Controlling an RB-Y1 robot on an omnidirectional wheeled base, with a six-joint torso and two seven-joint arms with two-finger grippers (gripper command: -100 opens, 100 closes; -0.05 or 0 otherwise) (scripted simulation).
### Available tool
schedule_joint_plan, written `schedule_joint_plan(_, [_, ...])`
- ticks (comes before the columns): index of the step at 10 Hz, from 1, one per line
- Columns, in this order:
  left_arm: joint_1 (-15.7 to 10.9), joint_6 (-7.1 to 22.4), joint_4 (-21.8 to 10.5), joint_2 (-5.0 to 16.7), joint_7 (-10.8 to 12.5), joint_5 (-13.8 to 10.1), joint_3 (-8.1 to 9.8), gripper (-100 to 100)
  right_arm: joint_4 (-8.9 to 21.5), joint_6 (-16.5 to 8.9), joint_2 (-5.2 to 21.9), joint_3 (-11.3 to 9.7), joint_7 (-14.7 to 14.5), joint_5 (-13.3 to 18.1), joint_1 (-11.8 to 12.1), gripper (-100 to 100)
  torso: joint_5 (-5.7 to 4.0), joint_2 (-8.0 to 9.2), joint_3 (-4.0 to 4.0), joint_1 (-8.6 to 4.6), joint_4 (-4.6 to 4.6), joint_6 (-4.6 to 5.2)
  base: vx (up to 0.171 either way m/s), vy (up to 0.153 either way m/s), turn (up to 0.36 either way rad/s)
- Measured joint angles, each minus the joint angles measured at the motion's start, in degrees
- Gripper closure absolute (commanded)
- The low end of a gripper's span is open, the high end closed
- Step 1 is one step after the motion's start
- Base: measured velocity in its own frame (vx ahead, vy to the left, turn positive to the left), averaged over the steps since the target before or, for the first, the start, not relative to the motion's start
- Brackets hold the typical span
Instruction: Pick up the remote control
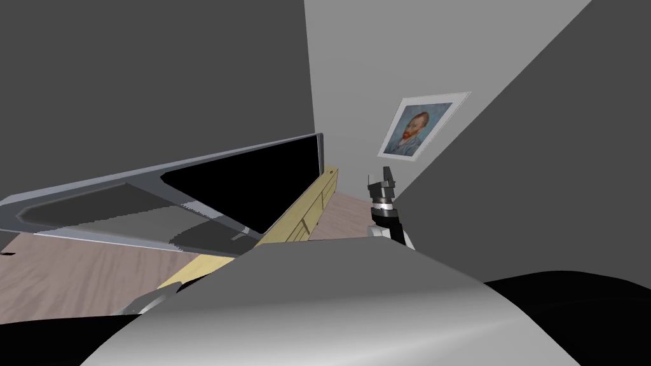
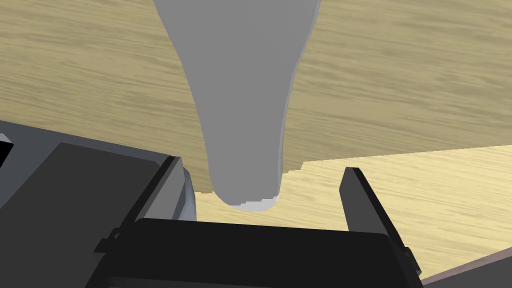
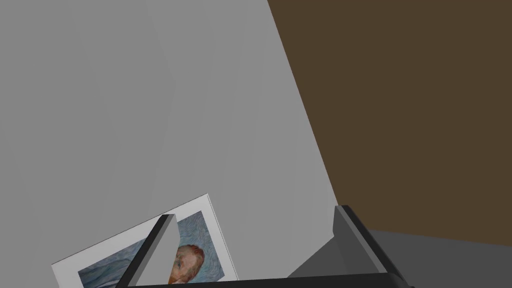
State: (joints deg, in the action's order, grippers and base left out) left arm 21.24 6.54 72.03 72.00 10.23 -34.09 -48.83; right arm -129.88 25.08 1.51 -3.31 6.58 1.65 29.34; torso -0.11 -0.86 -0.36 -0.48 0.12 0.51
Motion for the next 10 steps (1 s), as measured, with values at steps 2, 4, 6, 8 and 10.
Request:
schedule_joint_plan(2, [-0.1, -0.1, -2.0, -2.7, -0.4, 1.2, 0.85, -100, 0.0, 0.0, 0.0, 0.0, 0.0, 0.0, 0.0, 0, 0.02, 0.18, 0.11, 0.05, 0.04, 0.01, -0.019, 0.019, -0.061])
schedule_joint_plan(4, [-0.2, -0.1, -3.9, -5.6, -0.9, 2.4, 1.89, -100, 0.0, 0.0, 0.0, 0.0, 0.0, 0.0, 0.0, 0, 0.03, 0.19, 0.12, 0.03, 0.05, 0.00, -0.006, 0.007, -0.021])
schedule_joint_plan(6, [-0.3, -0.2, -3.8, -5.7, -1.0, 2.5, 2.07, 100, 0.0, 0.0, 0.0, 0.0, 0.0, 0.0, 0.0, 0, 0.09, 0.17, 0.07, 0.13, -0.03, -0.09, 0.001, -0.001, -0.007])
schedule_joint_plan(8, [-0.3, -0.2, -3.8, -5.7, -0.9, 2.5, 2.08, 100, 0.0, 0.0, 0.0, 0.0, 0.0, 0.0, 0.0, 0, 0.14, 0.19, 0.09, 0.24, -0.01, -0.08, 0.000, 0.000, 0.000])
schedule_joint_plan(10, [-0.3, -0.2, -3.8, -5.7, -0.9, 2.5, 2.08, 0, 0.0, 0.0, 0.0, 0.0, 0.0, 0.0, 0.0, 0, 0.12, 0.20, 0.09, 0.24, -0.01, -0.08, 0.000, 0.000, 0.000])
